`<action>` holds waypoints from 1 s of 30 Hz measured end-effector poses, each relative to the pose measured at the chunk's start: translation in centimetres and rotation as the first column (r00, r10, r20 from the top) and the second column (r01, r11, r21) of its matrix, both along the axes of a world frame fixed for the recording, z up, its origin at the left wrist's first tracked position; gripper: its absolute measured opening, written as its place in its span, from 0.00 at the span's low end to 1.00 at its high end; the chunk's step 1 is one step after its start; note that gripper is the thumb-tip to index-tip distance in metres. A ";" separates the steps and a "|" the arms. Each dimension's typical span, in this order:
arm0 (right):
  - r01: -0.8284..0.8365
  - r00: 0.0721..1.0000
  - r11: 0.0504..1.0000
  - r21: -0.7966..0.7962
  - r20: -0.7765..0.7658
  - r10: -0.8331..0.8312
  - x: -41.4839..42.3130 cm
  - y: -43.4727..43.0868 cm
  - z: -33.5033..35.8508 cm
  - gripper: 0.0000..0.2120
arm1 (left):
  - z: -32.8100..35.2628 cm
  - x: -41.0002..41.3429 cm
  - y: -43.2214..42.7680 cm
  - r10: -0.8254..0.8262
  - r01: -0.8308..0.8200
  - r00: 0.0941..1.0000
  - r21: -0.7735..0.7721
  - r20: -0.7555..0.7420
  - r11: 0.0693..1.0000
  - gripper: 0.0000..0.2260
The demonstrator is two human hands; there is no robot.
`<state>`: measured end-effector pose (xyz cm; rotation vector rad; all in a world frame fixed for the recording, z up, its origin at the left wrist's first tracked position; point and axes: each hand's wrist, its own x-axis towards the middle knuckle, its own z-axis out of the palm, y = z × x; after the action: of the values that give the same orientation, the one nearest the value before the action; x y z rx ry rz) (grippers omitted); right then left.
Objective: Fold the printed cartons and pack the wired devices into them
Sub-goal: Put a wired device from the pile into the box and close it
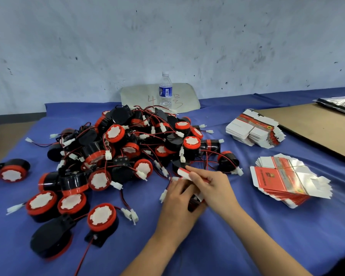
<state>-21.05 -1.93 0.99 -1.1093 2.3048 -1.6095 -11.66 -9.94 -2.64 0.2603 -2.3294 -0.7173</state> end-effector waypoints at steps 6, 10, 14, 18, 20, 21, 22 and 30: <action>0.031 0.999 0.998 -0.053 -0.016 -0.032 1.3 0.2 -0.8 0.10 | 0.0 0.1 0.8 0.078 -0.054 0.992 0.234 -0.095 0.971 0.15; 0.025 0.981 0.999 0.043 -0.194 -0.016 1.3 0.1 -1.6 0.12 | -0.1 0.2 0.7 0.188 -0.127 0.974 0.388 -0.125 0.913 0.27; 0.043 0.937 0.995 0.085 -0.348 -0.011 1.6 0.3 -2.1 0.13 | -0.4 0.3 0.2 0.138 -0.110 0.989 0.391 -0.045 0.914 0.39; 0.074 0.891 0.994 0.076 -0.452 -0.032 2.0 0.4 -2.1 0.12 | -0.6 0.4 -0.4 0.049 -0.066 0.997 0.378 0.056 0.923 0.47; 0.087 0.886 0.994 0.065 -0.462 -0.047 2.1 0.3 -2.1 0.11 | -0.8 0.4 -0.7 0.018 -0.045 0.997 0.377 0.076 0.925 0.50; 0.093 0.882 0.994 0.056 -0.469 -0.056 2.1 0.3 -2.2 0.11 | -0.8 0.4 -0.8 0.014 -0.044 0.997 0.380 0.080 0.924 0.50; 0.095 0.880 0.994 0.054 -0.472 -0.059 2.1 0.2 -2.1 0.11 | -0.8 0.4 -0.8 0.016 -0.048 0.996 0.385 0.085 0.922 0.51; 0.125 0.863 0.991 0.048 -0.498 -0.085 2.5 -0.2 -1.8 0.12 | -0.8 0.5 -0.6 0.060 -0.082 0.995 0.359 0.074 0.930 0.50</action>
<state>-18.55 -2.10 -0.80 -1.5536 2.7557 -1.3681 -11.12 -10.55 -3.44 0.5350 -2.2184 -1.1154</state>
